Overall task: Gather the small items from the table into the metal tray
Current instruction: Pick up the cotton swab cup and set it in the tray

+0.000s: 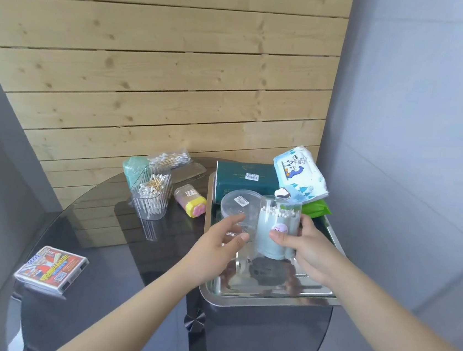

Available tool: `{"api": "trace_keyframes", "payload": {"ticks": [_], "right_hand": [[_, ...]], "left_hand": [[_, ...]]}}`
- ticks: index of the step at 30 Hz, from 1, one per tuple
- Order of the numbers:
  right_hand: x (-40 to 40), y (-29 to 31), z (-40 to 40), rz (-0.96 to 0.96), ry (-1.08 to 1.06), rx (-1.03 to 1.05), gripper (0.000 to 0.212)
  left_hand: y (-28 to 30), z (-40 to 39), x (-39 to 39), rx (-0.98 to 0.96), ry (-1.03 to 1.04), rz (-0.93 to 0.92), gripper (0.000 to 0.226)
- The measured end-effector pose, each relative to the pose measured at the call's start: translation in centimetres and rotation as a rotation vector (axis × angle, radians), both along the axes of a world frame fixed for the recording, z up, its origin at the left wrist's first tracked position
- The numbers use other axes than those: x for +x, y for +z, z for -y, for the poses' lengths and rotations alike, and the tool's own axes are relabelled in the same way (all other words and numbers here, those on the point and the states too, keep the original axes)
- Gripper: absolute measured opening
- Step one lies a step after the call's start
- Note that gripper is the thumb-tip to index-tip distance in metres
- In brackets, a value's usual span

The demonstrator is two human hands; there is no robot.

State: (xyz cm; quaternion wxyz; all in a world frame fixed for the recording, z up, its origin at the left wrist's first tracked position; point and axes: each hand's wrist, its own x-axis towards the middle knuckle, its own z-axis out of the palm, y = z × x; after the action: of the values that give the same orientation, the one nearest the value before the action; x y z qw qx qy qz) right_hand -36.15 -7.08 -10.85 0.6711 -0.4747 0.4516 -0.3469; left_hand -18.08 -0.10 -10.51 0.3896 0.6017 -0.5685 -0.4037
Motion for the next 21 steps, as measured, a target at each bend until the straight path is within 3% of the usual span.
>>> {"api": "trace_keyframes", "payload": {"ticks": [3,7,10,12,14,17,21], "right_hand": [[1.6,0.8,-0.4,0.145,-0.041,0.057,0.065],[3.8,1.6,-1.0,0.194,0.002,0.052,0.059],[5.4,2.1,-0.5,0.2,-0.007,0.09,0.045],[6.2,2.7,-0.2,0.075,-0.019,0.138,0.039],[6.6,3.2,0.2,-0.084,-0.017,0.197,0.05],[6.3,3.5,0.8,-0.169,-0.017,0.254,0.061],[5.6,3.2,1.2,-0.305,-0.043,0.134,0.058]], "left_hand": [[0.3,-0.2,-0.3,-0.006,-0.048,-0.109,0.041],[1.4,0.4,0.2,-0.032,-0.012,-0.322,0.046],[2.3,1.2,1.0,-0.068,0.021,-0.187,0.057],[2.2,2.2,1.7,-0.104,0.053,0.047,0.071],[2.2,3.2,2.4,-0.142,0.057,0.144,0.073],[2.6,4.5,3.4,-0.07,0.043,0.07,0.063],[2.8,5.9,4.6,-0.013,0.006,0.02,0.057]]}}
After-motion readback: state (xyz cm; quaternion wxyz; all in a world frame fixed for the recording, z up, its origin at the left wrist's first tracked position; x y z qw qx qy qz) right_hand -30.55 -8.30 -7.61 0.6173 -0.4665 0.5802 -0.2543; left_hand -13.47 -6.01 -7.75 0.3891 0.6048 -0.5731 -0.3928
